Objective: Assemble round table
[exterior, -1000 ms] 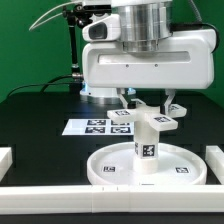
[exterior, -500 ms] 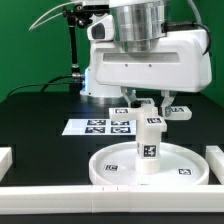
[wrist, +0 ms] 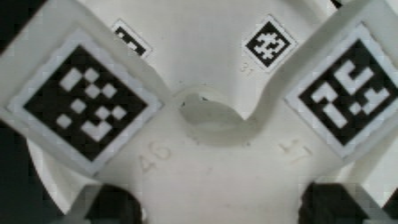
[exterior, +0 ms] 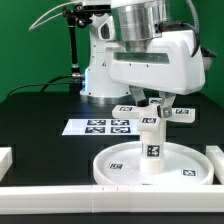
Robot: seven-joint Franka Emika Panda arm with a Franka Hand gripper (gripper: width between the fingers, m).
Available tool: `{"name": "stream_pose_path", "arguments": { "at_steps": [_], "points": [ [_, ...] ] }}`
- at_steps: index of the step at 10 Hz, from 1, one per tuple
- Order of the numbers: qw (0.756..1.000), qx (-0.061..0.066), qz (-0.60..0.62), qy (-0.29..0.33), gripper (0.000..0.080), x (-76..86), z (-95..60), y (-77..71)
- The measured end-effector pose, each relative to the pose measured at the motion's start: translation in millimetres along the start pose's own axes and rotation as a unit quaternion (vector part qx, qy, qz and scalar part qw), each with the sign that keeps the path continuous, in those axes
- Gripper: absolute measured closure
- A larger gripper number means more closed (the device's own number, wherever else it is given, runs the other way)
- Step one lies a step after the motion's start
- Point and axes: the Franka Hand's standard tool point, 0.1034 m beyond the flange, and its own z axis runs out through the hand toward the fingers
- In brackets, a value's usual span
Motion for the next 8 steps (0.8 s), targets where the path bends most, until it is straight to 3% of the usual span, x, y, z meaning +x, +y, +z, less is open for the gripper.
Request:
{"name": "stream_pose_path", "arguments": {
  "at_steps": [5,8],
  "points": [
    [0.990,0.008,0.140,-0.002,0.0360,-2.3,-0.3,-1.7],
    [0.991,0.008,0.135,-0.002,0.0360,-2.8,0.5,-1.5]
  ]
}}
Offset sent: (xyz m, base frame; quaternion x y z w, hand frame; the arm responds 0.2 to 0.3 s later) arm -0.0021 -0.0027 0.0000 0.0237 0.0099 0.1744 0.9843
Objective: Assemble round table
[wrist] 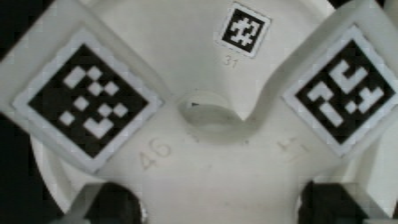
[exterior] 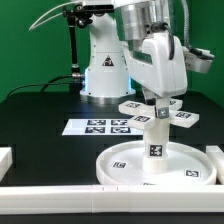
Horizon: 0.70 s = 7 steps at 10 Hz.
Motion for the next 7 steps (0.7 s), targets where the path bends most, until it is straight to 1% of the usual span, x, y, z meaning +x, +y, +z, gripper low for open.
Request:
{"name": "stream_pose_path", "arguments": {
  "at_steps": [1,2,3,4,5,7],
  "points": [
    [1.000,-0.001,-0.020,0.000,0.0205,-0.2,-0.1,0.0],
    [1.000,-0.005,-0.030,-0.004,0.0165,-2.0,-3.4,-1.8],
    [0.998,-0.014,-0.061,-0.011,0.0165,-5.8,-8.5,-3.3],
    [0.994,-0.016,-0.105,-0.017,0.0153,-8.0,-14.6,-5.3],
    [0.992,-0.015,-0.126,-0.018,0.0153,-9.2,-16.7,-6.8],
    [0.979,-0.014,-0.203,-0.018,0.0150,-8.6,-15.3,-6.4]
  ]
}}
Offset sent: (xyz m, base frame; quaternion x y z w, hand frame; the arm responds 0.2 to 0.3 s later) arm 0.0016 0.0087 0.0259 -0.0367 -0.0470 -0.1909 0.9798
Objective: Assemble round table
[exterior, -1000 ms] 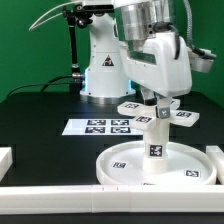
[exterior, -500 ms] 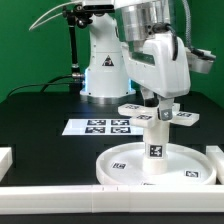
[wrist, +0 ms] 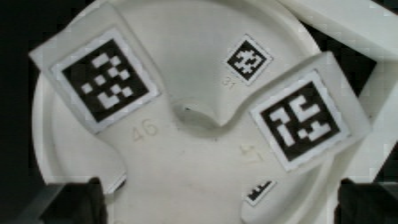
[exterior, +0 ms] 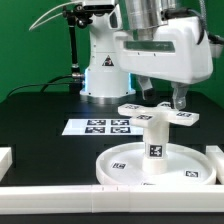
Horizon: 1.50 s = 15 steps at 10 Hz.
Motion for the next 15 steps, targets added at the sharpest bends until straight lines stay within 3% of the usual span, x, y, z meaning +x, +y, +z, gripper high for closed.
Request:
{"name": "stream_pose_path", "arguments": {
  "at_steps": [2,4,5,9,10,12,15],
  "points": [
    [0.998,-0.001,-0.060,0.000,0.0150,0.1,0.5,0.3],
    [0.977,-0.001,-0.212,0.010,0.0150,1.1,3.0,-2.3],
    [0.964,-0.007,-0.267,0.015,0.0150,0.1,3.0,-3.5],
    [0.888,-0.035,-0.458,0.025,0.0150,-1.6,3.1,-8.7],
    [0.879,-0.041,-0.475,0.028,0.0150,-4.0,3.1,-10.8],
    [0.848,-0.044,-0.527,0.026,0.0150,-2.6,3.2,-10.3],
    [0.782,-0.047,-0.621,0.021,0.0150,-1.0,3.3,-9.4]
  ]
}}
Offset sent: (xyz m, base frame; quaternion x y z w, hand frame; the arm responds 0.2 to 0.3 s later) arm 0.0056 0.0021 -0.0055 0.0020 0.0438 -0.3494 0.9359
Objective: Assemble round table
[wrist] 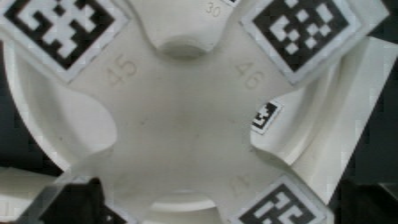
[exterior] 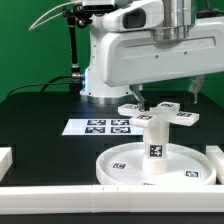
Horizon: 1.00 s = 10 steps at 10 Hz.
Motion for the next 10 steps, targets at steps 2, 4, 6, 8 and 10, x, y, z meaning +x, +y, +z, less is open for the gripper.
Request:
{"name": "stream_pose_path", "arguments": {
  "at_steps": [2,4,6,8,10],
  "points": [
    [0.989,-0.011,-0.149,-0.004,0.0150,0.2,-0.7,2.9],
    [0.964,-0.019,-0.266,-0.009,0.0150,1.5,-1.7,1.6],
    [0.943,-0.024,-0.333,-0.013,0.0150,2.6,-2.8,1.4],
    [0.928,-0.024,-0.372,-0.015,0.0150,1.4,-2.1,4.4],
    [0.909,-0.025,-0.415,-0.018,0.0150,0.4,-1.6,6.3]
  ]
}}
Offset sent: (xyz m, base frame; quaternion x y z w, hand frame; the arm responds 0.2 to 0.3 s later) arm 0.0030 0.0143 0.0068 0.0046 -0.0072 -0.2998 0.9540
